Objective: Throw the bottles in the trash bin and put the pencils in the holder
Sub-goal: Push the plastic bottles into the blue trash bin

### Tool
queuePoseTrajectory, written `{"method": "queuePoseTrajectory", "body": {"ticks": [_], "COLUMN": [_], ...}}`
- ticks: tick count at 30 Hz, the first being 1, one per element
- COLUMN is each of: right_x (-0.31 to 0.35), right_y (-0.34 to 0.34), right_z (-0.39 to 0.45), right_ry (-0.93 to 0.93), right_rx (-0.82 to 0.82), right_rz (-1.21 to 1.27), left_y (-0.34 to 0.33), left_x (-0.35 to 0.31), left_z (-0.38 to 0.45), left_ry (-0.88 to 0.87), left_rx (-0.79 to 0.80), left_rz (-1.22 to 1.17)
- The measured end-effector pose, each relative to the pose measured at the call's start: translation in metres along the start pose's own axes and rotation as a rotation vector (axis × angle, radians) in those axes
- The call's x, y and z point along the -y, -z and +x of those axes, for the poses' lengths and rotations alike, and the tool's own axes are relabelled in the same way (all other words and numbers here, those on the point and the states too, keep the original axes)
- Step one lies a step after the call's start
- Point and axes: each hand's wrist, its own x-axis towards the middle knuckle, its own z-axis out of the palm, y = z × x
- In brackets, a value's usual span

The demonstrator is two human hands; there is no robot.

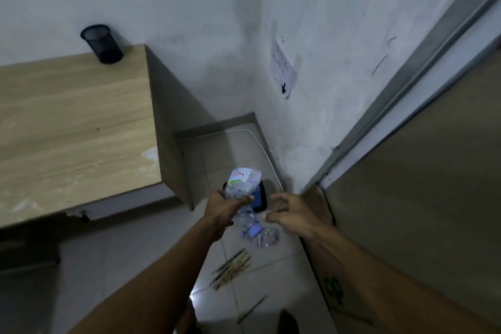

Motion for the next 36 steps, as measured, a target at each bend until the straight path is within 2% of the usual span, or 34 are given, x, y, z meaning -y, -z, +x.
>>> {"method": "queuePoseTrajectory", "body": {"ticks": [8, 16, 20, 22, 28, 33, 36], "right_x": [-0.058, -0.137, -0.18, -0.201, -0.27, -0.309, -0.32], "right_y": [-0.009, -0.047, -0.067, -0.074, -0.101, -0.107, -0.106], "right_z": [0.022, 0.086, 0.135, 0.161, 0.239, 0.296, 0.317], "right_ry": [0.051, 0.138, 0.193, 0.239, 0.425, 0.544, 0.674], "right_rx": [0.134, 0.059, 0.01, 0.01, 0.005, -0.005, -0.032], "right_rz": [-0.01, -0.041, -0.01, 0.007, -0.006, 0.03, 0.101], "left_y": [-0.044, -0.064, -0.062, -0.059, -0.049, -0.04, -0.039], "left_x": [0.043, 0.113, 0.154, 0.176, 0.24, 0.275, 0.287], "left_z": [0.014, 0.086, 0.142, 0.177, 0.294, 0.376, 0.411], "left_ry": [0.049, 0.106, 0.059, 0.042, -0.188, -0.448, -0.613], "left_rx": [0.042, 0.07, 0.123, 0.08, -0.222, -0.336, -0.278], "left_rz": [-0.089, -0.081, -0.058, -0.063, 0.106, 0.212, 0.338]}}
